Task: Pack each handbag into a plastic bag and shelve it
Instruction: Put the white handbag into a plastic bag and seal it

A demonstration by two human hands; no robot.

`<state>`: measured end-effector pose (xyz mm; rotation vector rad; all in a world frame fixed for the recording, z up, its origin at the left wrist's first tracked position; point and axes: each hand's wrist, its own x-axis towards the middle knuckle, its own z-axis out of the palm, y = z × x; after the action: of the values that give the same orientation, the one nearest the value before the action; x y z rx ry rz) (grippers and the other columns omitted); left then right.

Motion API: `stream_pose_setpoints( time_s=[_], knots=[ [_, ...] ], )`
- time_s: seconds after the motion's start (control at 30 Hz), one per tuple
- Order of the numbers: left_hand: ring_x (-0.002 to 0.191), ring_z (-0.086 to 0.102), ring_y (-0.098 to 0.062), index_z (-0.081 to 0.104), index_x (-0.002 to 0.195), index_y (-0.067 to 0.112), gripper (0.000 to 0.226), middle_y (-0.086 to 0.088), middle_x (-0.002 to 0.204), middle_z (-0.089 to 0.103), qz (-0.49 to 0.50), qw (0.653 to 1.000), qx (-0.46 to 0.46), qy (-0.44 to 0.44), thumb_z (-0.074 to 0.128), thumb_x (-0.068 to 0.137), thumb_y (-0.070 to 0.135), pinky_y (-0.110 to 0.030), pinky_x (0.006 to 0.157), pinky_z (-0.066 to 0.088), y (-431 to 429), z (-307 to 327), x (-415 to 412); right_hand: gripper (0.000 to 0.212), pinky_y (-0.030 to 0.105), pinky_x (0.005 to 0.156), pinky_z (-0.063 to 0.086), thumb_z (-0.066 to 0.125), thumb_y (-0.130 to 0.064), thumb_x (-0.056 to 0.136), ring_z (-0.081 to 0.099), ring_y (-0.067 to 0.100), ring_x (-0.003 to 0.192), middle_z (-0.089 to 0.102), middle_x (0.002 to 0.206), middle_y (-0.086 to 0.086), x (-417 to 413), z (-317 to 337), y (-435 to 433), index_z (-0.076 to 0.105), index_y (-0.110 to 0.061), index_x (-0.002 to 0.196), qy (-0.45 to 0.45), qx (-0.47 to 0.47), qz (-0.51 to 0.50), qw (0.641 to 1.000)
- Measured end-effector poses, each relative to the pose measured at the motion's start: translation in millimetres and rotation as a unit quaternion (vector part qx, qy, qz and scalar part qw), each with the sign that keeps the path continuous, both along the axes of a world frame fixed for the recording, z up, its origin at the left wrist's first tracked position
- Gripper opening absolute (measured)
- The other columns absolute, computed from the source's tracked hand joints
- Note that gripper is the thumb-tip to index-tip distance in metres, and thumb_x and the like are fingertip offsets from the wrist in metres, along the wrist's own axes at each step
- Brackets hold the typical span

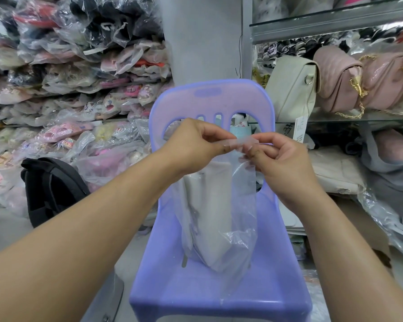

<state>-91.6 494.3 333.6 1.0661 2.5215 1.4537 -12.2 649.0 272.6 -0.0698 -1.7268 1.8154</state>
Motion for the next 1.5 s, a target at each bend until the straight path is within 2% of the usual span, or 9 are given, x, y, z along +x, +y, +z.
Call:
stream_pose_setpoints(
  time_s=[0.1,0.27,0.33,0.43,0.63,0.83,1.03,1.27,1.5],
  knots=[
    [0.087,0.072,-0.002,0.08,0.091,0.022,0.008,0.008,0.087,0.079,0.004,1.0,-0.008,0.009,0.08,0.085,0.029,-0.023,0.089,0.057,0,3,-1,0.011,0.024,0.075,0.06,0.068,-0.007,0.097,0.076,0.015,0.081,0.08,0.083,-0.001,1,1,-1,0.065,-0.012,0.106,-0.002,-0.008,-0.001,1.0],
    [0.082,0.072,-0.016,0.078,0.091,0.019,0.015,-0.006,0.09,0.078,0.002,1.0,-0.02,0.022,0.081,0.084,0.032,-0.031,0.082,0.057,1,6,3,0.01,0.021,0.069,0.056,0.068,-0.006,0.096,0.073,0.012,0.074,0.079,0.078,-0.001,4,6,-3,0.065,-0.01,0.105,-0.001,-0.021,-0.013,1.0],
    [0.077,0.07,-0.009,0.077,0.089,0.019,0.012,-0.003,0.088,0.078,0.006,1.0,-0.012,0.025,0.08,0.085,0.03,-0.026,0.076,0.056,1,5,3,0.001,0.024,0.071,0.057,0.069,-0.01,0.097,0.071,0.011,0.071,0.079,0.079,0.001,5,7,-4,0.069,-0.011,0.097,-0.013,-0.015,-0.016,1.0],
    [0.066,0.062,0.003,0.074,0.086,0.022,0.005,0.005,0.08,0.074,0.007,0.999,-0.018,0.037,0.076,0.089,0.026,-0.013,0.061,0.05,0,4,6,0.01,0.03,0.077,0.06,0.068,-0.015,0.098,0.071,0.013,0.075,0.08,0.084,0.002,6,7,-4,0.074,-0.014,0.09,-0.028,0.007,-0.024,0.999],
    [0.079,0.064,-0.014,0.076,0.087,0.023,0.011,-0.006,0.091,0.078,-0.017,0.999,-0.018,0.047,0.075,0.089,0.033,-0.046,0.082,0.056,0,4,10,0.013,0.024,0.072,0.057,0.066,-0.011,0.098,0.073,0.012,0.076,0.079,0.081,0.001,10,8,-3,0.075,-0.011,0.09,-0.021,0.01,-0.038,0.999],
    [0.077,0.061,-0.008,0.078,0.091,0.02,0.016,-0.008,0.094,0.077,-0.023,0.999,-0.017,0.041,0.076,0.088,0.036,-0.03,0.073,0.053,-1,4,9,0.011,0.033,0.077,0.061,0.07,-0.013,0.097,0.073,0.017,0.072,0.078,0.078,0.007,11,6,-3,0.075,-0.013,0.087,-0.006,0.017,-0.035,0.999],
    [0.077,0.06,-0.013,0.077,0.085,0.027,0.012,-0.007,0.094,0.076,-0.014,0.999,-0.027,0.04,0.073,0.091,0.036,-0.048,0.084,0.056,-1,0,10,0.01,0.031,0.075,0.062,0.07,-0.012,0.096,0.07,0.018,0.067,0.077,0.075,0.007,11,5,-5,0.075,-0.012,0.087,0.001,0.023,-0.036,0.999],
    [0.093,0.07,-0.024,0.078,0.094,0.025,0.014,-0.001,0.098,0.077,-0.01,0.999,-0.029,0.031,0.069,0.094,0.036,-0.045,0.091,0.055,0,-5,9,0.008,0.028,0.073,0.061,0.071,-0.014,0.095,0.071,0.019,0.068,0.077,0.075,0.005,12,3,-5,0.074,-0.009,0.089,0.003,0.029,-0.037,0.999],
    [0.092,0.07,-0.009,0.075,0.098,0.015,0.013,0.002,0.098,0.077,-0.02,0.999,-0.024,0.025,0.067,0.097,0.025,-0.021,0.084,0.054,3,-9,9,0.007,0.03,0.076,0.06,0.071,-0.013,0.096,0.074,0.02,0.073,0.078,0.079,0.005,12,2,-5,0.075,-0.011,0.091,-0.009,0.032,-0.03,0.999]
  ],
)
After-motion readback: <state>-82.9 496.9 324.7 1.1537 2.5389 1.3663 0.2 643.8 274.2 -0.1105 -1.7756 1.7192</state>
